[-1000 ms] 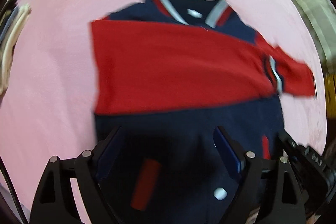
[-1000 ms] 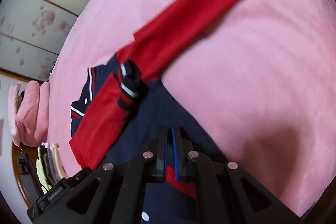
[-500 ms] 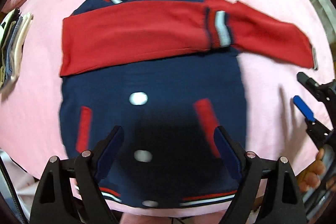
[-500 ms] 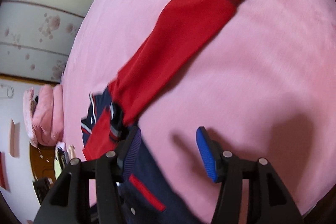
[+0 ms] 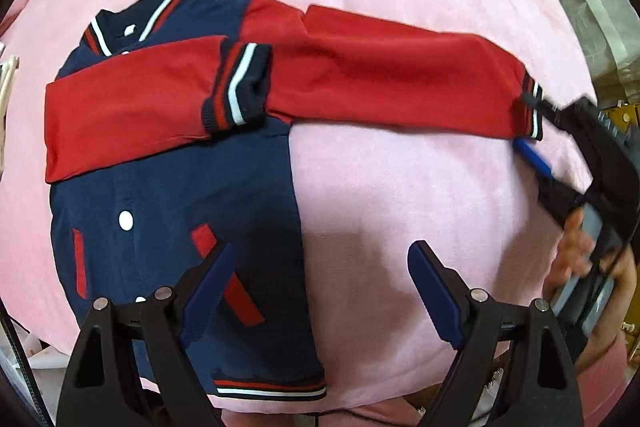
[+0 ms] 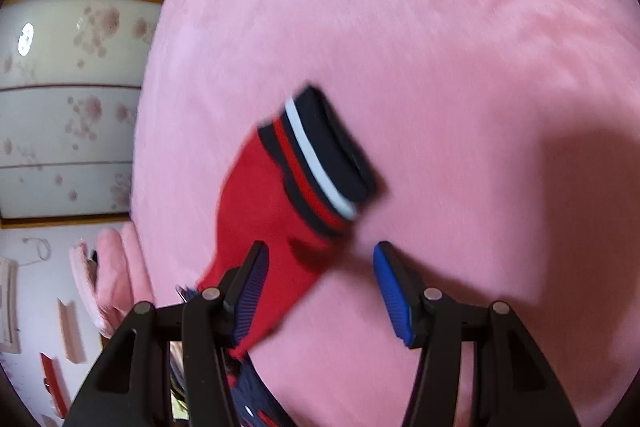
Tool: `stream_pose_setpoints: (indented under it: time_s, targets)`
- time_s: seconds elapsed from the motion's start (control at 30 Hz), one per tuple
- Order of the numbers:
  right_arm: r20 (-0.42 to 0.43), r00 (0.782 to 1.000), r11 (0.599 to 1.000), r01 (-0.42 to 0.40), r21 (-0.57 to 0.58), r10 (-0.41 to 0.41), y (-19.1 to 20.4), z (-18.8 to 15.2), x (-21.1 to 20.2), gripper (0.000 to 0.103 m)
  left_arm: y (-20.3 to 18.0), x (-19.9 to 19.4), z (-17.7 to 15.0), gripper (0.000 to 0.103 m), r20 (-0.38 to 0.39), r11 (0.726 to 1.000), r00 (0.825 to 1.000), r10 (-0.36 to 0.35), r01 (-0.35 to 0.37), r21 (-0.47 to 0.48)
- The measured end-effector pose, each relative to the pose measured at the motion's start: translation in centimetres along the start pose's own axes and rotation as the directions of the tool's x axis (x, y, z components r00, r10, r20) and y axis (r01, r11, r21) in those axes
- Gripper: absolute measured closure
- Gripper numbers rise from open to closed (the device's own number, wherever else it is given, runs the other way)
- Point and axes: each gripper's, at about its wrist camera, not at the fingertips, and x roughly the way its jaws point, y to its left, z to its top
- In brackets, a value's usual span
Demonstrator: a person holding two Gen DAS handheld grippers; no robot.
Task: Fold large clothes
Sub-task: 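Carry the other red sleeve by its cuff across the chest with the right tool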
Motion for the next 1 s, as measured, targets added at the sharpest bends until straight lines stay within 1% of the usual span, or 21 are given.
stream_pose_setpoints:
  time_s: [0.07, 0.1, 0.13, 0.2, 0.27, 0.33, 0.43, 0.57, 0.73, 0.83, 0.9, 1.0]
  targets:
    - [0.026, 1.0, 1.0, -0.006, 0.003, 0.006, 0.1, 1.0, 0.5, 0.06, -0.2, 0.3, -0.4, 0.016, -0.014, 1.0, 1.0, 0.009, -0.009, -0.013]
    - [0.034, 0.999, 1.0, -0.001, 0.009, 0.001, 0.2, 1.4, 0.8, 0.074, -0.1, 0.5, -0.3, 0.016, -0.02, 1.0, 1.0, 0.012, -0.013, -0.025]
    - [0.039, 0.999, 1.0, -0.008, 0.012, 0.008, 0.2, 1.5, 1.0, 0.08, -0.1, 0.7, -0.3, 0.016, -0.022, 0.999, 1.0, 0.015, -0.016, -0.037]
    - [0.059, 0.998, 0.999, -0.026, 0.018, 0.025, 0.4, 1.7, 1.2, 0.084, 0.8, 0.9, -0.3, 0.016, -0.026, 0.997, 0.999, 0.02, -0.021, -0.07]
    - [0.078, 0.997, 1.0, 0.001, -0.006, 0.0, 1.1, 1.5, 1.3, 0.086, 1.7, 1.2, -0.3, 0.016, -0.027, 0.995, 0.999, 0.018, -0.021, -0.094]
    - [0.114, 0.993, 0.998, 0.026, -0.051, -0.02, 2.1, 1.0, 0.8, 0.091, 2.7, 1.3, 0.0, 0.016, -0.026, 0.992, 0.999, 0.028, -0.031, -0.12]
    - [0.188, 0.981, 0.992, 0.063, -0.112, -0.041, 3.9, 0.3, -0.6, 0.092, 4.4, 0.8, 0.0, 0.016, -0.005, 0.988, 0.999, 0.042, -0.042, -0.15]
    - [0.278, 0.96, 0.98, 0.07, -0.188, -0.015, 7.2, -1.0, -2.6, 0.092, 6.8, 0.1, -0.2, 0.016, 0.026, 0.984, 0.999, 0.042, -0.037, -0.173]
    - [0.378, 0.926, 0.936, 0.114, -0.333, 0.022, 13.3, -4.5, -5.4, 0.092, 10.9, -0.8, -1.6, 0.016, 0.041, 0.984, 0.999, 0.031, -0.024, -0.174]
    - [0.415, 0.908, 0.915, 0.125, -0.383, 0.05, 17.3, -7.3, -6.2, 0.092, 14.1, -1.5, -2.6, 0.016, 0.049, 0.985, 0.999, 0.019, -0.01, -0.174]
    - [0.426, 0.901, 0.901, 0.112, -0.418, 0.086, 20.0, -9.7, -6.1, 0.092, 16.3, -1.9, -2.8, 0.016, 0.053, 0.985, 0.998, 0.016, -0.007, -0.172]
    - [0.42, 0.903, 0.874, 0.126, -0.47, 0.095, 23.4, -12.9, -4.8, 0.092, 19.9, -2.6, -3.4, 0.016, 0.06, 0.985, 0.998, 0.014, -0.004, -0.17]
